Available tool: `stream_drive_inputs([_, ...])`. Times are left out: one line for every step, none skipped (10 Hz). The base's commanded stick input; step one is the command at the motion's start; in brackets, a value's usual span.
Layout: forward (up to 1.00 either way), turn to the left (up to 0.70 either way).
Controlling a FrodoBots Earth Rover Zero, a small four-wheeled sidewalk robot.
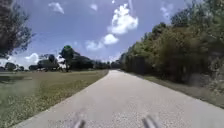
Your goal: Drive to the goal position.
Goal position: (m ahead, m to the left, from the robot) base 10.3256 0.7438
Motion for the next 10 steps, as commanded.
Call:
stream_drive_inputs([0.5,0.0])
stream_drive_inputs([0.5,-0.13])
stream_drive_inputs([0.5,-0.5])
stream_drive_inputs([0.5,-0.39])
stream_drive_inputs([0.5,0.0])
stream_drive_inputs([0.5,0.0])
stream_drive_inputs([0.5,0.0])
stream_drive_inputs([0.5,0.0])
stream_drive_inputs([0.5,0.0])
stream_drive_inputs([0.5,0.0])
